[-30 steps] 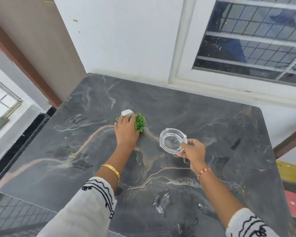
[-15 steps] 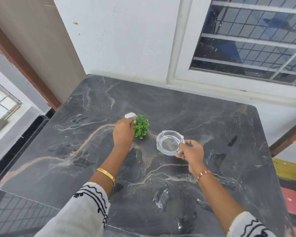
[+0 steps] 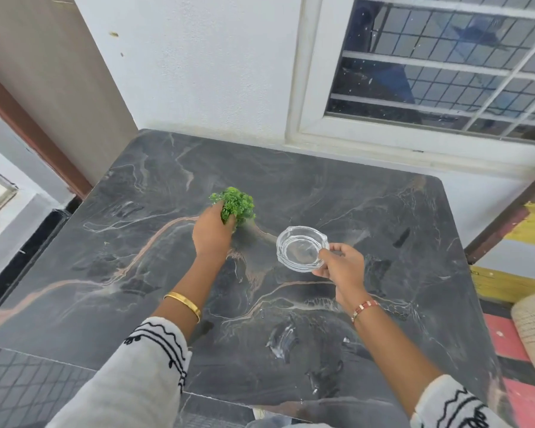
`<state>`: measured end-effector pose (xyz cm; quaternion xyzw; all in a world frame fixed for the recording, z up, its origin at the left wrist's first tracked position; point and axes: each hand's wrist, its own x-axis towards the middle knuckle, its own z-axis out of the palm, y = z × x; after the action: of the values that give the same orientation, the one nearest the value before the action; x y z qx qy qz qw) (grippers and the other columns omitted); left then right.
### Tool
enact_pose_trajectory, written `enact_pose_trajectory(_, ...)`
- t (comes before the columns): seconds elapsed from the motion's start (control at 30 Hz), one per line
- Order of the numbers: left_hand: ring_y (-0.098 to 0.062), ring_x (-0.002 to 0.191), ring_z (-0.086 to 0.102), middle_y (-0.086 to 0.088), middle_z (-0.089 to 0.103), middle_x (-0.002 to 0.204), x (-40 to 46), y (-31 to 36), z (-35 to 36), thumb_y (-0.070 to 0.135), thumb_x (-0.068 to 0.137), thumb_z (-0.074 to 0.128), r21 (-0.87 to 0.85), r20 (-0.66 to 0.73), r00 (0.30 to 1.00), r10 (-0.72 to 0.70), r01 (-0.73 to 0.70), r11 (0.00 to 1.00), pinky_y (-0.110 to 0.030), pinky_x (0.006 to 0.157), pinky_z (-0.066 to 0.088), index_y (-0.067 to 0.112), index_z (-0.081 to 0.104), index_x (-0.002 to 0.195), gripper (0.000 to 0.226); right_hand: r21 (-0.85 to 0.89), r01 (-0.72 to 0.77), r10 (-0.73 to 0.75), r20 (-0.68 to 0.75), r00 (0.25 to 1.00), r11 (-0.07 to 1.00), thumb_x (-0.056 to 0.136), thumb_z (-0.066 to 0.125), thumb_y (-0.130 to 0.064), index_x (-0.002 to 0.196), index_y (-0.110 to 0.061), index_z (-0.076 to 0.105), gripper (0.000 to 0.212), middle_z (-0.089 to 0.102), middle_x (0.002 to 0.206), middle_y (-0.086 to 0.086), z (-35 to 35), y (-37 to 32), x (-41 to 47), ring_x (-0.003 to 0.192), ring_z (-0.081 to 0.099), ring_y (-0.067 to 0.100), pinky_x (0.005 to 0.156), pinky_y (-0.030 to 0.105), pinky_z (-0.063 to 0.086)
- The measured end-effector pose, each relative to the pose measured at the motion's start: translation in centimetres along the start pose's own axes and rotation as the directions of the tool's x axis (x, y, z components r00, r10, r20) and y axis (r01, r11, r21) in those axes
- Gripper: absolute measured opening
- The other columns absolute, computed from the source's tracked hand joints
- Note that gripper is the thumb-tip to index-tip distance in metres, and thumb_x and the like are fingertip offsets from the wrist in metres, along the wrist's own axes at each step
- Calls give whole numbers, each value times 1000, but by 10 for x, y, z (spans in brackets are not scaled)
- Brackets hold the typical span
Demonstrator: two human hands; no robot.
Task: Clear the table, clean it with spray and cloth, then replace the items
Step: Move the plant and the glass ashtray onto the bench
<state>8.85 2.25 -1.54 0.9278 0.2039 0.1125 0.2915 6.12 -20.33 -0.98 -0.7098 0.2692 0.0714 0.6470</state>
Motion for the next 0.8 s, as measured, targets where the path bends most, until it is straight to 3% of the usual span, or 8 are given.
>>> enact_pose_trajectory(0.13,-36,78,65,-11,65,71,-14,-3,-2,26,91,53,-406,5,955,-295,272,873,-37,78,53,7,63,115,33,55,-19,19,-12,1000,998,82,63,1,96,-5,57,17,57,61,8,-6,-2,-4,48,54,16,45,19,54)
enact_pose_trajectory(0.27,-16,58,61,-4,60,67,-36,-7,3,20,90,56,-560,168,928,-334,368,742,-27,54,59,14,63,97,12,47,-11,12,-17,1000,999,82,64,0,97,-5,57,17,58,63,8,-6,-2,-4,47,54,15,45,20,54)
enact_pose_trajectory(0.4,-17,59,50,-1,54,64,-37,-14,5,23,87,54,-535,96,958,-271,280,797,-32,63,48,11,63,93,15,35,-23,23,-14,1000,999,81,65,-1,97,-6,58,18,59,66,7,-6,0,-7,41,55,11,48,22,56)
enact_pose_trajectory(0.47,-22,71,54,-3,58,78,-37,-16,6,26,85,55,-542,50,970,-238,226,809,-36,70,45,11,62,97,21,31,-22,22,-6,1000,999,81,65,0,97,-5,58,19,59,67,7,-6,0,-9,39,55,9,48,22,56)
enact_pose_trajectory(0.53,-24,106,55,-7,58,114,-40,-17,5,36,86,57,-577,65,971,-232,226,785,-41,95,45,12,54,116,38,27,-21,21,9,1000,999,81,65,1,98,-4,58,19,59,67,7,-7,0,-11,39,55,8,49,22,56)
enact_pose_trajectory(0.63,-20,137,33,-7,35,148,-46,-20,8,40,82,64,-533,184,970,-156,232,814,-37,113,29,11,27,143,76,12,-17,17,20,1000,1000,81,65,0,100,-1,59,21,58,67,6,-8,0,-11,36,54,7,57,28,57)
enact_pose_trajectory(0.7,-20,141,26,-7,27,153,-47,-25,12,42,72,74,-456,261,961,-87,202,867,-38,115,26,13,16,147,99,6,-12,12,16,1000,1000,80,65,0,101,-1,60,21,59,66,6,-7,1,-11,35,55,6,60,31,58)
enact_pose_trajectory(0.8,-16,128,43,0,44,142,-50,-27,17,50,49,85,-414,331,944,-4,149,898,-32,105,36,20,22,143,117,-2,-15,15,7,1000,1000,81,65,0,101,1,60,21,58,63,6,-7,3,-12,33,55,5,65,35,58)
